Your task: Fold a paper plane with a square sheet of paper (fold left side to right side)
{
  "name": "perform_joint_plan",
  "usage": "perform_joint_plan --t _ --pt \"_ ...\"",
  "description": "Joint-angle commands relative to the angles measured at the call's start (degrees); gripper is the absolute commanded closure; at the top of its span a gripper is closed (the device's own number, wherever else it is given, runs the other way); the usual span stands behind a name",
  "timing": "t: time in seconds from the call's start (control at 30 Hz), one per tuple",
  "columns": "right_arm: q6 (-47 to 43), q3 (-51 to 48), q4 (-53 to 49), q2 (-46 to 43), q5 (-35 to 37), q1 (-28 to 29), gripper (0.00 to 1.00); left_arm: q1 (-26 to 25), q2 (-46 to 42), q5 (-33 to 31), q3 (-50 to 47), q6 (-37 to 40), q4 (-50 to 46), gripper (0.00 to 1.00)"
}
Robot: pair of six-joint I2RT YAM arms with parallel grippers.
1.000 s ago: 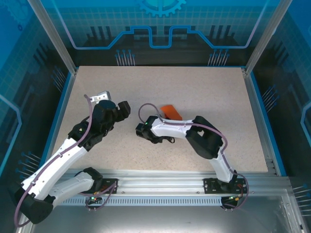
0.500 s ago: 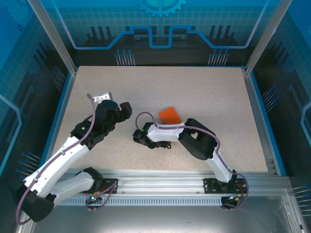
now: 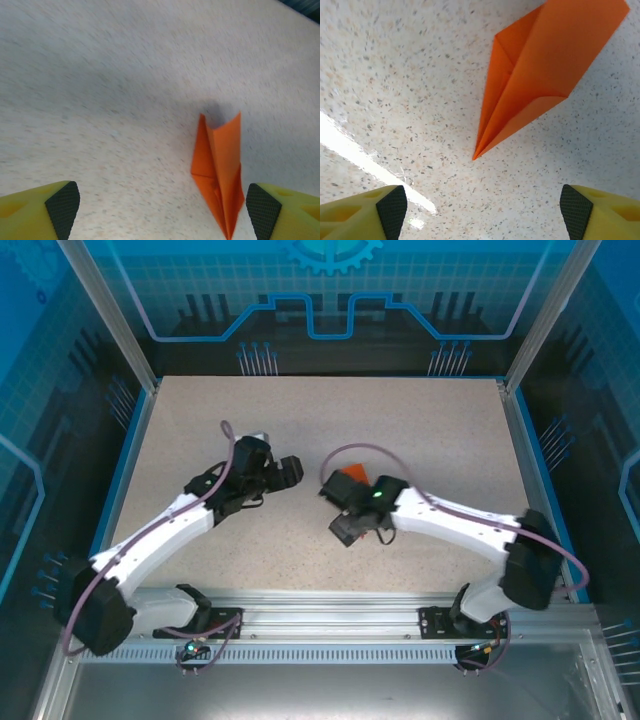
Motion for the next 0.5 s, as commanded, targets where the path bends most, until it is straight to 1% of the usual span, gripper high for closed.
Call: perform_joint_plan --t 0.0,0.13,0.23,0.37,0.47 --pt "-0.21 -6.37 8.97 -7.3 -16.46 -9.84 0.15 0.15 6.38 13.58 0.65 -2.6 8.07 0.11" --pt "2.42 -15.3 19.54 -14.85 -31.88 -23.77 0.1 -0.56 14.94 19.8 1.44 -6.11 15.02 0.14" --pt "5.01 -21.79 26.3 -15.57 -41.89 -32.26 0.09 -0.99 21.06 23.5 2.65 -8.23 19.6 0.16" --pt "8.85 -28.61 34.85 -13.29 -52.52 -41.04 0.12 -1.46 28.54 27.39 5.73 -9.29 23.78 0.19" --pt "10.37 -31.83 38.85 -11.18 -56.75 -45.05 0.15 -1.51 32.95 28.51 7.57 -9.81 25.55 0.21"
